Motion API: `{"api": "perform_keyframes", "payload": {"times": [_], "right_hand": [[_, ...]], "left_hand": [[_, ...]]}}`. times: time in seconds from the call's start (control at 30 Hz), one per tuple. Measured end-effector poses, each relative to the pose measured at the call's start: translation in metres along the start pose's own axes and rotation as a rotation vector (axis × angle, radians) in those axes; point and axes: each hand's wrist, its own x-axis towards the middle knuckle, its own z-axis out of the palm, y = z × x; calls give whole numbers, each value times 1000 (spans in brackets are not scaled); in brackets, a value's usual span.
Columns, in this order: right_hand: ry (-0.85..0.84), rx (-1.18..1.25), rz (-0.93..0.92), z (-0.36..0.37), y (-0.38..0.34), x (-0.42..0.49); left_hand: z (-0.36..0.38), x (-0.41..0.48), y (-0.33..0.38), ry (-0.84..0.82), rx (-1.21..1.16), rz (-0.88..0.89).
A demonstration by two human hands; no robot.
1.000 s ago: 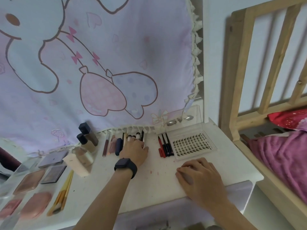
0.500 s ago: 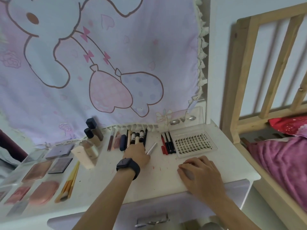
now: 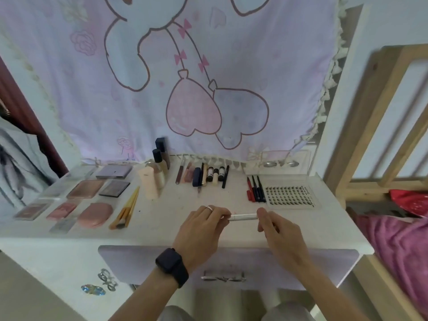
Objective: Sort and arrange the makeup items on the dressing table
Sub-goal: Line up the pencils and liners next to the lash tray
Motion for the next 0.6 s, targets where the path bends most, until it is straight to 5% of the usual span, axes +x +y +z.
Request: {"api": "perform_keyframes", "payload": {"times": [0.17,0.33,0.5,0.6], "right_hand": [[-61,425,249,13,-33,-11],[-49,497,363,25,-44,-21],[34,305,169,18,-49,-22],[-72,196,18,10,-44,-21]], "left_hand": [[-6,-15,13,70,106,195],[-16,-18,20,76,92,176],[-19,-21,29,-107,-503,-209],[-26,-18,22,-200,-595,-276]]}}
